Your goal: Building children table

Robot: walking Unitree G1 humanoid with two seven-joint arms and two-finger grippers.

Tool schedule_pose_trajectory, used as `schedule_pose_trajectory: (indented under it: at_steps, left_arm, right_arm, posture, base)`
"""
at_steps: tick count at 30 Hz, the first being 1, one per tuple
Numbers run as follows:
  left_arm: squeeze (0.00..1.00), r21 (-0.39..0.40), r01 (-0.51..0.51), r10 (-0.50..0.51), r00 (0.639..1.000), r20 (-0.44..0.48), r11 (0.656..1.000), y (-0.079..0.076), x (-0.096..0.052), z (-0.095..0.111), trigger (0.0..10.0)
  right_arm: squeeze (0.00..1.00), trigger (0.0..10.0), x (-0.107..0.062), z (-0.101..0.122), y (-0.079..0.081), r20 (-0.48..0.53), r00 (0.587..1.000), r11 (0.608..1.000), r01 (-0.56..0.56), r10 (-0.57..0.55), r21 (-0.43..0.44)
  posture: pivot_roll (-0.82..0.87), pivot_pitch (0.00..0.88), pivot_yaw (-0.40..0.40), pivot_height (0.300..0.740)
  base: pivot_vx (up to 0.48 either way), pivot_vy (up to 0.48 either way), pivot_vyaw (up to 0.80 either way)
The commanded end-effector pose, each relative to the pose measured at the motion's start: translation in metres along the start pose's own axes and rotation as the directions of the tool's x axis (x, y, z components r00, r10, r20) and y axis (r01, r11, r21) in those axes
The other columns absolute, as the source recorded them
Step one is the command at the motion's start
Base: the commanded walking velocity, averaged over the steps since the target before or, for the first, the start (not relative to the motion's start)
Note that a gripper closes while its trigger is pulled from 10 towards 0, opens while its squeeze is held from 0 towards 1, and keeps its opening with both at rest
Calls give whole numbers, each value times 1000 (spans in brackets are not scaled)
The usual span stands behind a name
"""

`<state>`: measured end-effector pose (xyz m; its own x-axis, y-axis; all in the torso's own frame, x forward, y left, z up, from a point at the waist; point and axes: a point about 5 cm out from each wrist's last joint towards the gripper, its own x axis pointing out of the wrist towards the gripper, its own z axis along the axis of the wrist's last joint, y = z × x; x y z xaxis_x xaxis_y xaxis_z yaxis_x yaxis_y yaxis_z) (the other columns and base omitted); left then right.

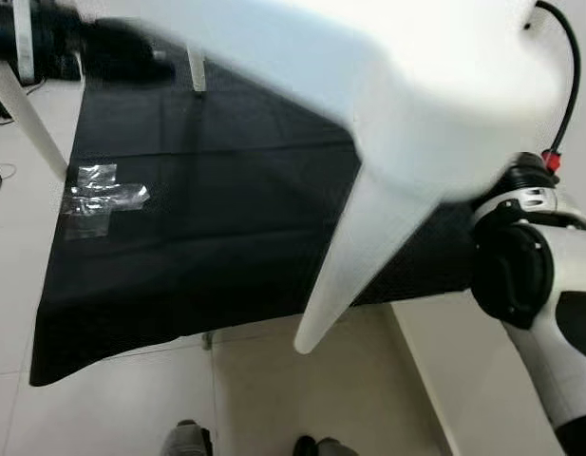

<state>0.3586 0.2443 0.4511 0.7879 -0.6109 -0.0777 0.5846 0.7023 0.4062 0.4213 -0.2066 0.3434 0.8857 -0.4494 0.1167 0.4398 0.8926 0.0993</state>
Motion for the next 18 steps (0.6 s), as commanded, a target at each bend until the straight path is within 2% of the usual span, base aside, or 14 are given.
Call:
schedule_pose_trajectory:
  at_steps: [1,2,3,4,5,6,9,11,13,14,15,18]
  left_arm:
    - [0,71,-442,432,894,118,894,20,-7,32,10000]
    - [0,71,-442,432,894,118,894,20,-7,32,10000]
    - [0,36,-615,610,787,98,788,30,-13,27,10000]
    - [0,39,-656,652,755,70,754,32,-14,20,10000]
    - [0,43,-667,666,745,39,744,33,-13,12,10000]
    - [0,47,-661,662,750,0,749,33,-10,3,10000]
    - [0,18,-575,574,815,-80,818,25,3,-23,10000]
    - [0,7,-486,481,861,-164,874,15,14,-47,10000]
    - [0,-2,-461,453,871,-189,887,12,17,-55,10000]
    - [0,-5,-405,395,895,-207,914,7,22,-62,10000]
    - [0,11,-367,360,904,-231,930,3,27,-69,10000]
    - [0,18,-376,369,897,-243,927,3,27,-71,10000]
  right_arm:
    - [0,10000,-2,-41,-4,-151,988,994,16,-32,-105]
    - [0,10000,-2,-41,-4,-151,988,994,16,-32,-105]
    - [0,10000,-3,-41,-3,-153,988,995,15,-30,-101]
    - [0,10000,-3,-41,-2,-158,987,995,9,-25,-98]
    - [0,10000,-4,-40,1,-165,986,996,-6,-9,-88]
    - [0,10000,-4,-40,2,-169,986,997,-13,1,-73]
    - [0,10000,-4,-37,4,-149,989,996,-13,0,-85]
    - [0,10000,-4,-36,3,-158,987,997,-1,-11,-77]
    - [0,10000,-4,-37,2,-163,987,998,7,-18,-69]
    - [0,10000,-3,-36,1,-161,987,997,4,-17,-77]
    - [0,10000,-2,-35,-2,-161,987,996,2,-17,-90]
    - [0,10000,-1,-32,-6,-158,987,996,18,-32,-90]
  posture:
    - [37,138,-72,740]
    - [37,138,-72,740]
    - [33,142,-69,740]
    - [33,142,-69,740]
    - [24,150,-60,740]
    - [20,152,-59,740]
    - [10,166,-57,740]
    - [-2,179,-60,740]
    - [-2,179,-60,740]
    - [-14,185,-56,740]
    - [-11,185,-53,740]
    - [-13,185,-53,740]
  base:
    - [0,0,0]
    - [0,0,0]
    - [0,0,0]
    - [0,0,0]
    - [0,0,0]
    - [0,0,0]
    - [0,0,0]
    - [0,0,0]
    - [0,0,0]
    - [0,0,0]
    - [0,0,0]
    - [0,0,0]
